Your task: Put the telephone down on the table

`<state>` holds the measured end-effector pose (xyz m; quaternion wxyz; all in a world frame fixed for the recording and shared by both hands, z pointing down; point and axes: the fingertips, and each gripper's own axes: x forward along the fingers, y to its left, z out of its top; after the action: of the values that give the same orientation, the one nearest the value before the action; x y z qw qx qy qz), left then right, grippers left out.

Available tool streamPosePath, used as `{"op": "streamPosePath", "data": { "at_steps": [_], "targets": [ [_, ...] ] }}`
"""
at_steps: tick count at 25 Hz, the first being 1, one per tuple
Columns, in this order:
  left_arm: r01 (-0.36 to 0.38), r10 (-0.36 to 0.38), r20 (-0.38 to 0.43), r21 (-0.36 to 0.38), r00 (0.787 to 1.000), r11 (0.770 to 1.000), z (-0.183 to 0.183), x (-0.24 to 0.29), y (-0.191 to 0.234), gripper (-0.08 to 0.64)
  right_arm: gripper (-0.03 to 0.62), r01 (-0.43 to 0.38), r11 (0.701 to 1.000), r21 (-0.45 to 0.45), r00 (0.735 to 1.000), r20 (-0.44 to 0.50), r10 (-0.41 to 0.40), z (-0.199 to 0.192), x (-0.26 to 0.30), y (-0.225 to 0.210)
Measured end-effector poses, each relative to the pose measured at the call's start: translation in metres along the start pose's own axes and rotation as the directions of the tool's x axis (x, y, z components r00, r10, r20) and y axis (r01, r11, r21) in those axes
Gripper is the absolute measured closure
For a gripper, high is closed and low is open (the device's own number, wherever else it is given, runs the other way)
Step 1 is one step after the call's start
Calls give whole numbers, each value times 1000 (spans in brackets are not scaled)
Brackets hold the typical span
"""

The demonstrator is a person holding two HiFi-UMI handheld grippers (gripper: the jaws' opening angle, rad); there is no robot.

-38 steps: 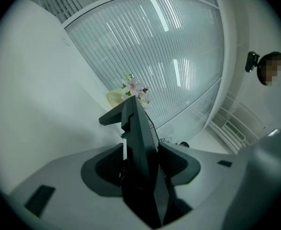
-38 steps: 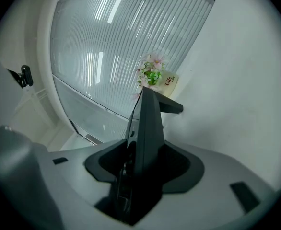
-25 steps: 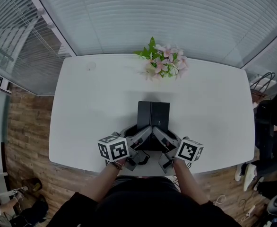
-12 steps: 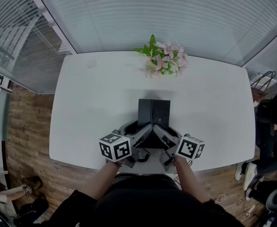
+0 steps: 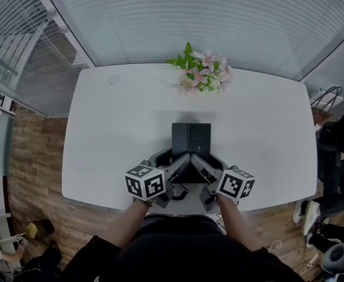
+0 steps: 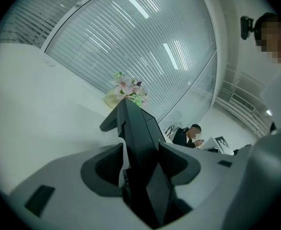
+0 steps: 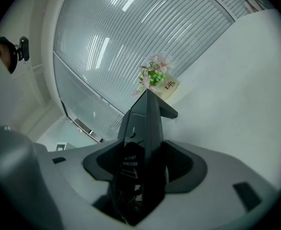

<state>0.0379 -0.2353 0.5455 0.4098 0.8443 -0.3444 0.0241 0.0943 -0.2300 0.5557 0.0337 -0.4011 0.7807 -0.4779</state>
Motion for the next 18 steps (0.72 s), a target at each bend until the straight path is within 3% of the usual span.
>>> {"op": "streamPosePath", "data": {
  "at_steps": [18],
  "targets": [
    [-40,42,-21,65,999,997,-7,0,-2,328,328,41,998,-44,999,-11,-42,-4,-5,-7]
  ]
}}
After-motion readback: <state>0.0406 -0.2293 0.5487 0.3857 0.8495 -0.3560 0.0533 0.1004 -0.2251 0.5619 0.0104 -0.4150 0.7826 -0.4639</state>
